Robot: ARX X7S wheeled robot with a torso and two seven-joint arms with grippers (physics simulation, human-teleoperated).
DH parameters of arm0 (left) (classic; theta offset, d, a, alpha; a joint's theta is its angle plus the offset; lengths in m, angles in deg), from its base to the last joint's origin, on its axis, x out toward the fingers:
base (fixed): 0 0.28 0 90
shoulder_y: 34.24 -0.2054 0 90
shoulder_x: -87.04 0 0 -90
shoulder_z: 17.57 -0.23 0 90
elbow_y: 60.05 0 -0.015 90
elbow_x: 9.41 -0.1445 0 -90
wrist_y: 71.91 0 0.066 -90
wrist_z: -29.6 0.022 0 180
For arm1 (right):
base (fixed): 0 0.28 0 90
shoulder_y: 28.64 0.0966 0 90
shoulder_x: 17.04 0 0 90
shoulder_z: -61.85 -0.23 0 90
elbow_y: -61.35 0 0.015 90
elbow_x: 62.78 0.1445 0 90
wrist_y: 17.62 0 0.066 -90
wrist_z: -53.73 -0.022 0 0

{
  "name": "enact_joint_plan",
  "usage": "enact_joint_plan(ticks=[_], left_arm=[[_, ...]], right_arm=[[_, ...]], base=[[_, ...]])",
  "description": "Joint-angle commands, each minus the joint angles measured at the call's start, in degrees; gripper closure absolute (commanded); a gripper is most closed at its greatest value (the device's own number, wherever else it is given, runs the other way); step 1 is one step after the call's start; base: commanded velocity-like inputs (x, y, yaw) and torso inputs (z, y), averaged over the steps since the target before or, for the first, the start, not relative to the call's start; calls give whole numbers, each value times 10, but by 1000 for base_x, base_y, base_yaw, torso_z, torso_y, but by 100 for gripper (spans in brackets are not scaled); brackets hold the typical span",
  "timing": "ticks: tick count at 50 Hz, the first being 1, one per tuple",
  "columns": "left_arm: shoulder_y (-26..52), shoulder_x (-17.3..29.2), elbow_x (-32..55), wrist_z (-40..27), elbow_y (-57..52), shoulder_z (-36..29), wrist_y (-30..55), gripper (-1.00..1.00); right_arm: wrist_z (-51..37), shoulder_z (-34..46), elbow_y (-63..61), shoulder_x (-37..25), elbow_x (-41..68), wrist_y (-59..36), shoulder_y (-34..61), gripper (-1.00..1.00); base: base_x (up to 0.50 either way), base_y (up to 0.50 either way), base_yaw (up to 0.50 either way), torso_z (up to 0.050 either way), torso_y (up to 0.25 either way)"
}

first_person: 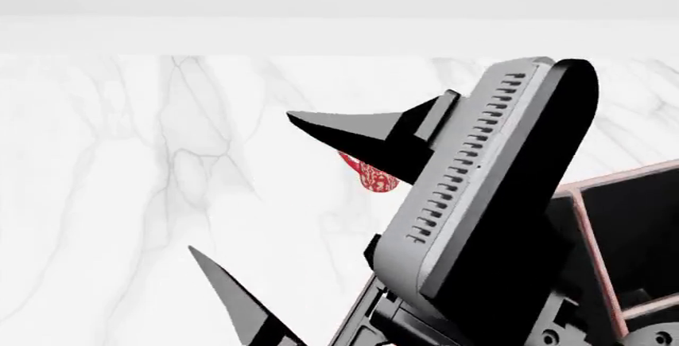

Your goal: Pick up the book and place it in the left compartment of the caddy.

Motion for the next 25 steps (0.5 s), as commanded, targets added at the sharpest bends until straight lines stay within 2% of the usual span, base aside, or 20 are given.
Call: enact_joint_plan(ticks=[1,9,25], left_arm=[[3,-8,-2,24,0,7,-1,-100],[5,-8,-4,25,0,6,2,-100],[4,-8,-2,25,0,8,2,-100]], right_arm=[[100,22,13,30,-38,-4,19,-100],[111,34,29,50,-65,1,19,-100],[126,87,53,112,-115,-62,76,-100]], base=[[0,0,0,0,0],[0,0,0,0,0],[0,0,0,0,0]])
